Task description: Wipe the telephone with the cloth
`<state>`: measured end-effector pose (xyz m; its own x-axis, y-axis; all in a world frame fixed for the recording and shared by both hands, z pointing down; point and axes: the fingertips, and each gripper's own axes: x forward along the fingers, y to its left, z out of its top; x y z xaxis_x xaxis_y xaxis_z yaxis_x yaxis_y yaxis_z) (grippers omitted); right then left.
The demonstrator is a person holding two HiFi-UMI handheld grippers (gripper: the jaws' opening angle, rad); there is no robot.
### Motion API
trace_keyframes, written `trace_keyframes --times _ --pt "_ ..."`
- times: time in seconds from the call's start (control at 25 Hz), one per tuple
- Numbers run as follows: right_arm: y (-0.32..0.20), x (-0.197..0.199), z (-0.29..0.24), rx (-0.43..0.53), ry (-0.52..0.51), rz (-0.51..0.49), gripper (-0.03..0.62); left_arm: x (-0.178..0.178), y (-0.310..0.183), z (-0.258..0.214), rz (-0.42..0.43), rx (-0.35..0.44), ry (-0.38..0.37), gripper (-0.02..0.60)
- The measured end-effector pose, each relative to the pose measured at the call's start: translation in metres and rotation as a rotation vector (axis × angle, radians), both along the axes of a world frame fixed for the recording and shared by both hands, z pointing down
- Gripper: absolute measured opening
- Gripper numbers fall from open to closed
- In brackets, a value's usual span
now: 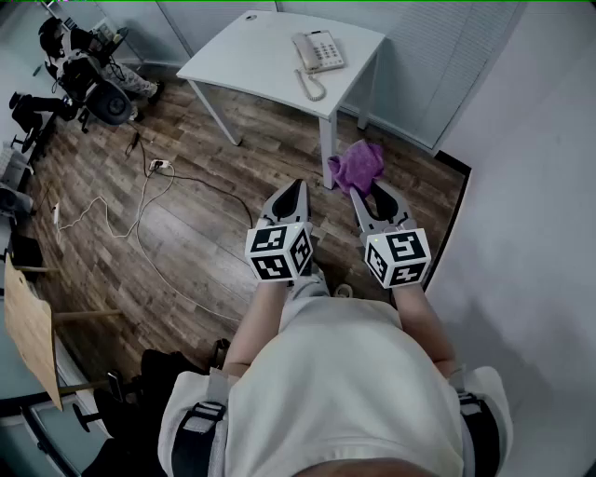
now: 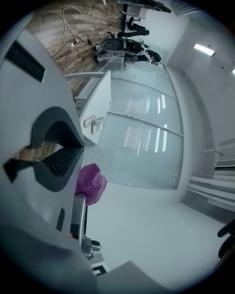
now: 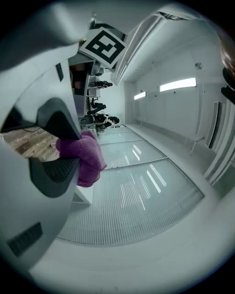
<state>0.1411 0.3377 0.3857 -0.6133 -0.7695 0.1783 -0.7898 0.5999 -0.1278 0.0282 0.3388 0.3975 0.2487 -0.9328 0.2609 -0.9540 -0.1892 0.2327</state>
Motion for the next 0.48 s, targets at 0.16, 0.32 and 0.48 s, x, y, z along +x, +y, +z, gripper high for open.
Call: trace_keyframes --times 0.16,0.32,0.48 --pt "-0.0034 0.0036 -0.0007 -0.002 0.005 -0.004 0.126 0.0029 -0.0047 -0.0002 -0.001 -0.006 0.000 0.020" --pt "-0.0058 0.0069 0.0008 -0.001 0.007 -0.012 0.126 0.0070 -0.0081 -0.0006 -0.005 -0.003 0.006 0.020" --pt "-0.0049 0.0074 -0.0025 0.007 -0.034 -0.033 0.127 0.0087 -0.0063 -0.0013 -0.016 0.001 0.012 0.020"
